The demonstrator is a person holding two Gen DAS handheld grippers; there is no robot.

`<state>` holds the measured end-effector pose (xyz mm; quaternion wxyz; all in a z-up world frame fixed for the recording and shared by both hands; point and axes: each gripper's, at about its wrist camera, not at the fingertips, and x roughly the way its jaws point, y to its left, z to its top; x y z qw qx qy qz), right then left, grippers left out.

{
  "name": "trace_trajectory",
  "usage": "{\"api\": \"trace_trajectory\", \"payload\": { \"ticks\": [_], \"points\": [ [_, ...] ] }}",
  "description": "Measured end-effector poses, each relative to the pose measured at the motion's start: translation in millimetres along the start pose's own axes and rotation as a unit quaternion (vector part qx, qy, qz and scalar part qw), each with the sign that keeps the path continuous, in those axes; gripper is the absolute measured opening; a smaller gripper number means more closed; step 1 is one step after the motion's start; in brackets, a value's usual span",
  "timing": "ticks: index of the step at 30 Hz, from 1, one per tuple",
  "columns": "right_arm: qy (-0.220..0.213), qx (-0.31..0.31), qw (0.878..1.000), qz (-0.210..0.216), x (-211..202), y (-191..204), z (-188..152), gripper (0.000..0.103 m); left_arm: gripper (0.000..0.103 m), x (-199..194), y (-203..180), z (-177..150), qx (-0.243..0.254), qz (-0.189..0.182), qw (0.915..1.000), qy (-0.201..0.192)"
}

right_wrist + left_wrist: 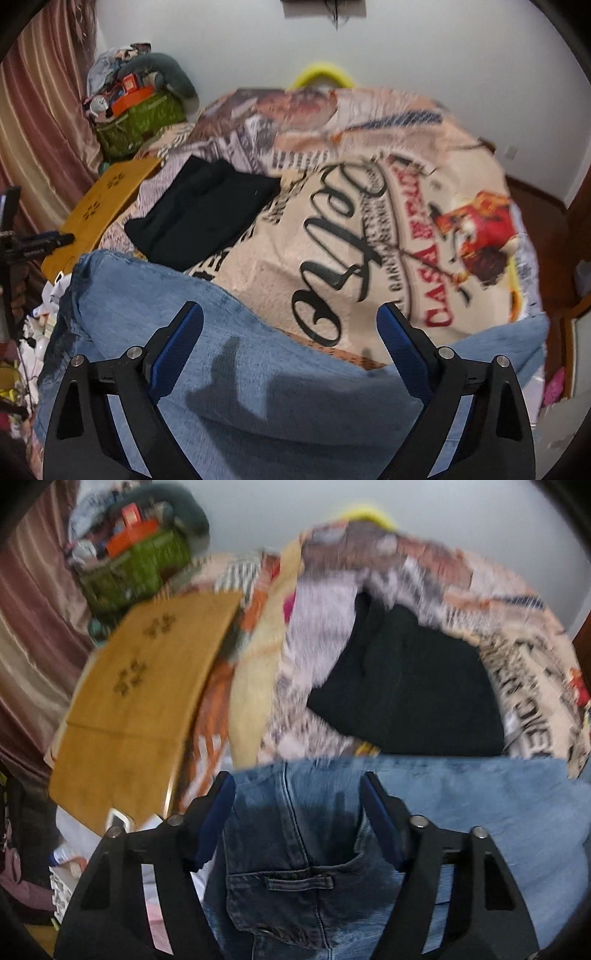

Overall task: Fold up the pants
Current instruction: 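Lower both tools onto the jeans waistband and close both grippers on it, then lift the jeans waistband with both grippers and fold it over the legs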

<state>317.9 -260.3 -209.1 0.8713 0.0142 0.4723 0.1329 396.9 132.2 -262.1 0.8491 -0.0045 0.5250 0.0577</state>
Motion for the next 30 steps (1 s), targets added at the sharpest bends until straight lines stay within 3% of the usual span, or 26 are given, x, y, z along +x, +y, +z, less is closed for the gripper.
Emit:
{"api": "trace_trajectory", "payload": {
  "ticks": [3, 6, 8, 10, 12, 14, 17, 19, 21, 25, 30],
  "points": [
    [0.028, 0.000, 0.999, 0.022, 20, 2, 4, 0.090, 0.065, 28, 1, -11, 0.011, 0.000, 0.9989, 0.045],
    [0.042, 0.009, 0.998, 0.051, 34, 9, 7, 0.090, 0.062, 44, 6, -19, 0.003, 0.018, 0.9984, 0.053],
    [0.047, -0.005, 0.997, 0.053, 44, 19, 10, 0.089, 0.058, 51, 14, -20, -0.021, 0.002, 0.9981, 0.058],
    [0.057, -0.022, 0.997, 0.056, 54, 30, 12, 0.082, 0.055, 57, 18, -21, -0.037, -0.012, 0.9973, 0.062],
    [0.082, -0.039, 0.994, 0.061, 68, 42, 11, 0.061, 0.046, 59, 17, -21, -0.039, -0.022, 0.9970, 0.064],
    [0.101, -0.043, 0.993, 0.052, 79, 48, 8, 0.056, 0.039, 58, 10, -22, -0.029, -0.021, 0.9977, 0.057],
    [0.092, -0.049, 0.994, 0.034, 80, 50, 3, 0.055, 0.030, 55, 6, -23, -0.022, -0.017, 0.9983, 0.051],
    [0.092, -0.036, 0.994, 0.035, 78, 45, -2, 0.043, 0.016, 50, 7, -23, -0.021, -0.019, 0.9986, 0.046],
    [0.096, -0.027, 0.995, 0.030, 77, 46, -9, 0.019, 0.010, 42, 5, -23, -0.017, -0.029, 0.9987, 0.040],
    [0.080, -0.054, 0.995, 0.011, 68, 58, -18, 0.011, 0.007, 13, -3, -23, 0.004, -0.018, 0.9997, 0.018],
    [0.033, -0.048, 0.998, 0.006, 45, 57, 0, 0.009, 0.006, -27, -6, -10, 0.019, -0.006, 0.9995, -0.022]
  ]
}}
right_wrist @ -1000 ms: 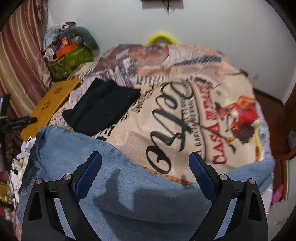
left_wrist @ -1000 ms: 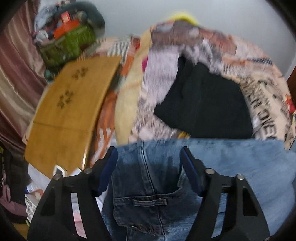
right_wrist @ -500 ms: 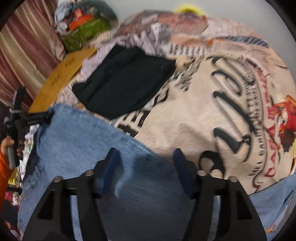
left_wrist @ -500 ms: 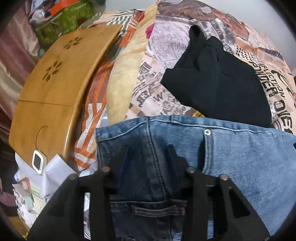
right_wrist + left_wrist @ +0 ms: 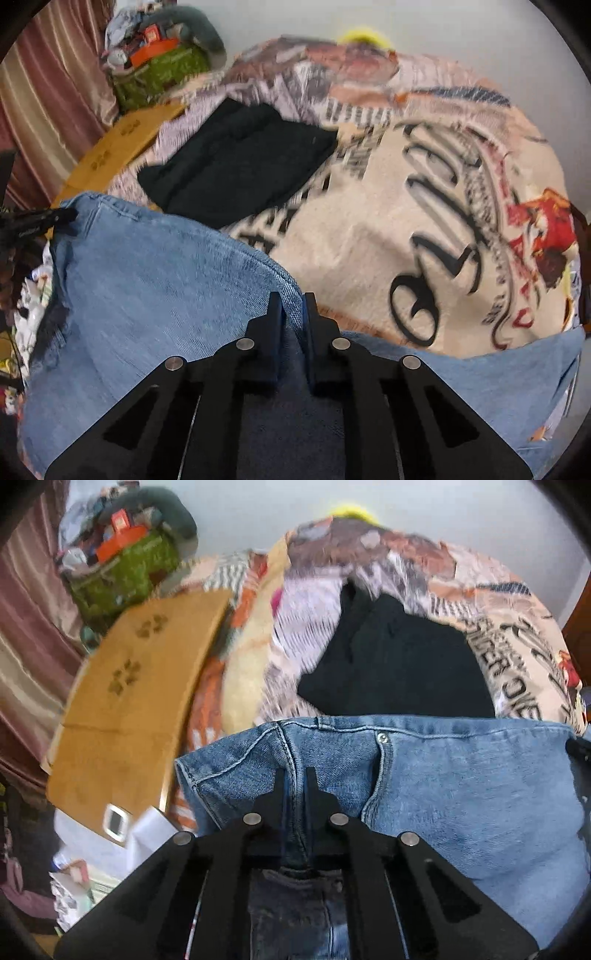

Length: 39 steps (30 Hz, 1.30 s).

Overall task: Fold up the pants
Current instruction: 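Lift the jeans waistband with both grippers and fold it over the legs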

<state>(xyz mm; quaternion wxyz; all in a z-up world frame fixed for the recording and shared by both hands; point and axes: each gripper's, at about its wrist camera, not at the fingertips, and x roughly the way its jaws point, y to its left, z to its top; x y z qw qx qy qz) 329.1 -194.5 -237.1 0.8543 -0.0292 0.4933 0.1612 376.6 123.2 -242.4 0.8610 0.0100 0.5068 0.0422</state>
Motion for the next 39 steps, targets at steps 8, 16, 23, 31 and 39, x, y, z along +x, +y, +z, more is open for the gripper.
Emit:
{"api": "trace_trajectory", "payload": {
  "ticks": [8, 16, 23, 31, 39],
  "points": [
    [-0.072, 0.013, 0.997, -0.027, -53, 2, 37, 0.008, 0.006, -63, 4, 28, -0.003, -0.012, 0.9973, -0.072],
    [-0.068, -0.005, 0.998, -0.006, -80, 18, -8, 0.008, 0.006, -65, 7, -6, -0.024, -0.021, 0.9977, -0.059],
    [-0.063, -0.013, 0.998, 0.010, -97, 35, -45, 0.008, 0.006, -72, 18, -51, -0.052, -0.038, 0.9971, -0.040],
    [-0.043, -0.002, 0.999, 0.033, -95, 50, -85, 0.008, 0.007, -69, 16, -104, -0.053, -0.032, 0.9980, -0.003],
    [-0.014, 0.012, 0.999, 0.048, -83, 60, -121, 0.009, 0.008, -47, 23, -150, -0.082, -0.041, 0.9949, 0.043]
  ]
}}
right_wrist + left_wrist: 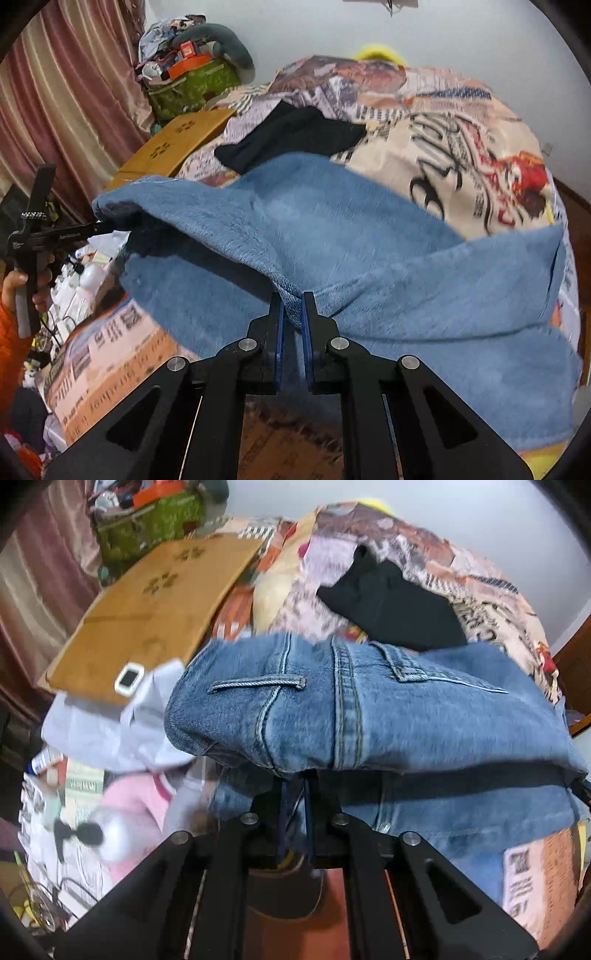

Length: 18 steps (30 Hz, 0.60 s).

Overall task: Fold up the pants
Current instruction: 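Lift the jeans waistband with both grippers and fold it over the legs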

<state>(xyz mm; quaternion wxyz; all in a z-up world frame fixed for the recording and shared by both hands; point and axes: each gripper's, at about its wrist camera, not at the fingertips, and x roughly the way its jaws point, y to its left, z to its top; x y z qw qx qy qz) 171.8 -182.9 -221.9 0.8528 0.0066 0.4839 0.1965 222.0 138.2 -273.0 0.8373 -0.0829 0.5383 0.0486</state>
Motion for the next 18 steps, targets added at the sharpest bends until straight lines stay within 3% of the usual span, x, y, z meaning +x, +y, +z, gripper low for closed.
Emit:
{"api": "trace_trajectory", "payload": {
  "ticks": [6, 11, 16, 18],
  "points": [
    [0.011, 0.022, 0.999, 0.022, -6, -3, -6, 0.013, 0.008, -4, 12, -19, -0.016, 0.000, 0.9998, 0.011],
    [0.021, 0.027, 0.999, 0.022, -16, -9, -9, 0.013, 0.011, -24, 9, -12, -0.010, 0.010, 0.9999, -0.008],
    [-0.013, 0.047, 0.999, -0.002, -40, -31, -4, 0.025, 0.048, -52, -11, 11, 0.007, 0.003, 0.9984, -0.055],
    [-0.032, 0.063, 0.997, -0.020, -51, -47, 2, 0.035, 0.061, -60, -23, 20, 0.021, 0.004, 0.9974, -0.069]
  ]
}}
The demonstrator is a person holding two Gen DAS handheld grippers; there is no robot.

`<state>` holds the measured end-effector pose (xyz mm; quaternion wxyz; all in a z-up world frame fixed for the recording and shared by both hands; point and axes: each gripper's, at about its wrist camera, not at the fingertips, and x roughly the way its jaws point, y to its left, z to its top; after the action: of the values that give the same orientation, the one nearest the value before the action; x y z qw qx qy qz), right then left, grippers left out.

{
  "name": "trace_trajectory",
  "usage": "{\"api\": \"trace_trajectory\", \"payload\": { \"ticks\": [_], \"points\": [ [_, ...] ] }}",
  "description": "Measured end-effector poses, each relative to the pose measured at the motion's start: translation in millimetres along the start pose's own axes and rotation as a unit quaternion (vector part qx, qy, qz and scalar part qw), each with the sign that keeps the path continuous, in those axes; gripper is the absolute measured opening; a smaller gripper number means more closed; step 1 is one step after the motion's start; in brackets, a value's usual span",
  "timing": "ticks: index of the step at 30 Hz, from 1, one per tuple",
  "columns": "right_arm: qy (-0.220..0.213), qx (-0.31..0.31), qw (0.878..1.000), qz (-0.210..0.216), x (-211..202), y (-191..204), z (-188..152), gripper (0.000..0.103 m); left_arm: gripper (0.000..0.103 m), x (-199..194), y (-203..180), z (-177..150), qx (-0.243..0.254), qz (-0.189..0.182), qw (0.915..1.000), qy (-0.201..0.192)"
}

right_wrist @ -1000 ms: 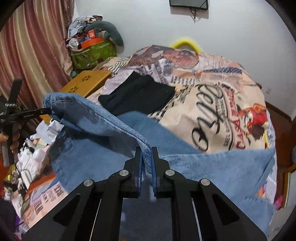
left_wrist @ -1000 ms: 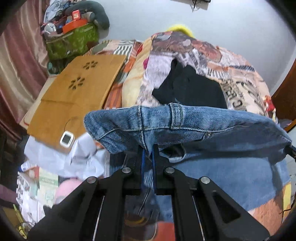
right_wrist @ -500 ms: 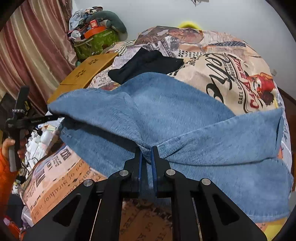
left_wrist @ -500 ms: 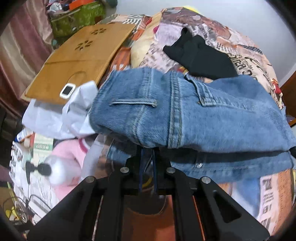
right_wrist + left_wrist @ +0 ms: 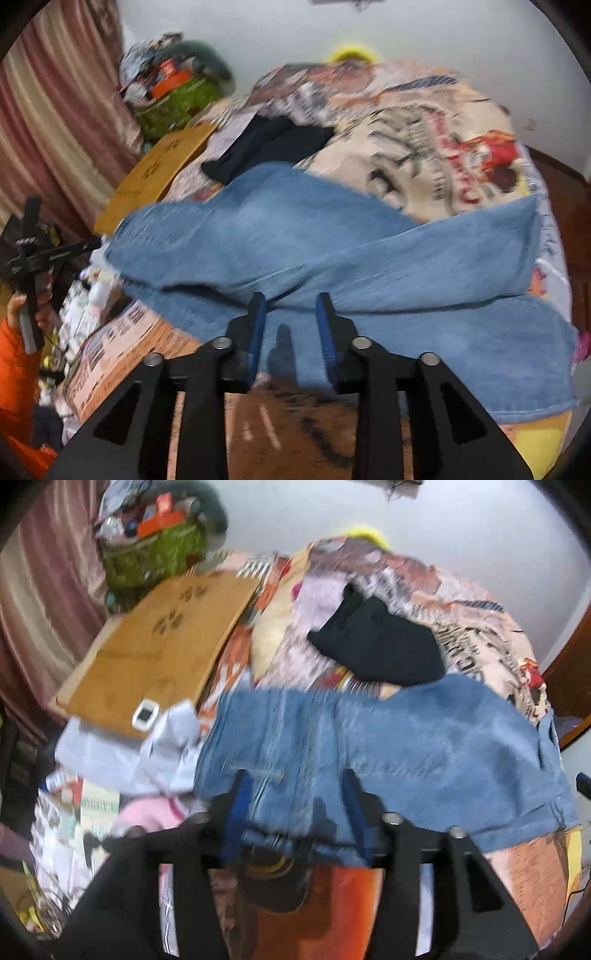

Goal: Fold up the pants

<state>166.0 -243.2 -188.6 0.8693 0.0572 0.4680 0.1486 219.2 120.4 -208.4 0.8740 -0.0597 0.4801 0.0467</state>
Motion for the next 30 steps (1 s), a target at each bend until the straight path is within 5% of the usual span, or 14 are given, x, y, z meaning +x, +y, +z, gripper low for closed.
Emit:
{"api": "trace_trajectory", "payload": {
  "ticks": [4, 6, 19, 30],
  "points": [
    [-0.028, 0.044, 0.998, -0.033, -16, -35, 16, 0.055, 0.090, -8, -31, 29, 0.026, -0.006, 0.9993, -0.028],
    [-0.040, 0.069, 0.996, -0.044, -22, -56, 25, 0.060, 0.095, -8, -44, 40, 0.032, -0.010, 0.9988, -0.035],
    [-0.054, 0.151, 0.979, -0.128, -8, -166, 56, 0.062, 0.097, 42, -123, 105, 0.058, -0.040, 0.9973, -0.021],
    [-0.015, 0.227, 0.965, -0.128, 62, -241, 82, 0.062, 0.097, 104, -163, 117, 0.086, -0.041, 0.9953, 0.017]
  ]
}}
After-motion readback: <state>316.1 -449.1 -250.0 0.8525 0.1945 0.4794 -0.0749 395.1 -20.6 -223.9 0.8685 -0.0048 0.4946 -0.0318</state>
